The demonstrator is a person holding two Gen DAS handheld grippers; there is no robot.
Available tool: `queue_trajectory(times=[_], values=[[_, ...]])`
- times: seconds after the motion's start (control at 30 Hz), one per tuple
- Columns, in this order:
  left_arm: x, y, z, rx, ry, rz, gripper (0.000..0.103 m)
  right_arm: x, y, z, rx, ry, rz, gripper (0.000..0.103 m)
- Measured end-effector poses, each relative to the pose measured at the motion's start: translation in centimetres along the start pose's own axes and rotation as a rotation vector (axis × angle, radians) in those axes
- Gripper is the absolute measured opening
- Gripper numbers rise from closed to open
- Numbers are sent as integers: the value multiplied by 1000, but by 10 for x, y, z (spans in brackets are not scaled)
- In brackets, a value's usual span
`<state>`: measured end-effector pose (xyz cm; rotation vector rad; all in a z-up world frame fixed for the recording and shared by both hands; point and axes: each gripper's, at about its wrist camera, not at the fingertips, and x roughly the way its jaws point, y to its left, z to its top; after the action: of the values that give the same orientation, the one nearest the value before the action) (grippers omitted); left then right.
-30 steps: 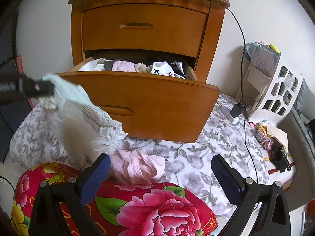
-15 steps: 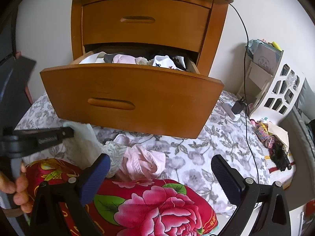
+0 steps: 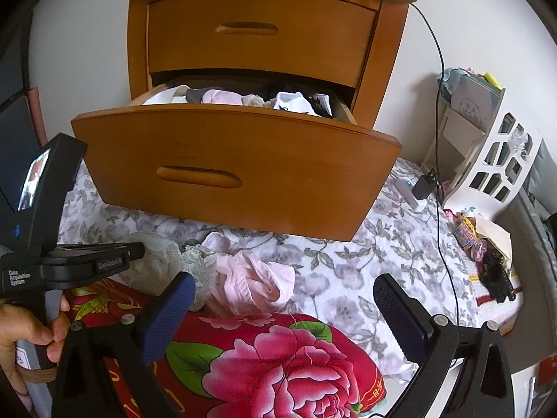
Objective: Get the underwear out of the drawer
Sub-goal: 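Carry the mint lace top out and release it onto the bedspread, then withdraw the left tool while moving the right tool toward the open drawer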
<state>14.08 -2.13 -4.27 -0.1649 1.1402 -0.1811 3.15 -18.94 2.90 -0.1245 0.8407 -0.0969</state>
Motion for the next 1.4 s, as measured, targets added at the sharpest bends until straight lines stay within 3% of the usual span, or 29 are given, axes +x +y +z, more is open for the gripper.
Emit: queue_trajectory(times=[0.03,0.13,0.23,0.57,0.83,1.07,1.4], values=[[-1,-1,0,3,-5,2,39,0,0,0,-1,0,1,103],[-6,-3,1,14,-14,1,43,1,0,0,-4,3,2,103],[-14,-3,3,15,-29,7,58,1,0,0,-4,3,2,103],[-51,7,11,-15,-163,52,91,2,0,-3,-5,8,6,103],[-67,13,14,-19,-230,74,94,1,1,-3,0,-1,7,103],[-91,16,14,-51,-345,73,99,2,-3,0,17,-8,24,103],[-99,13,15,-3,-439,121,100,4,-11,7,52,-27,71,103]])
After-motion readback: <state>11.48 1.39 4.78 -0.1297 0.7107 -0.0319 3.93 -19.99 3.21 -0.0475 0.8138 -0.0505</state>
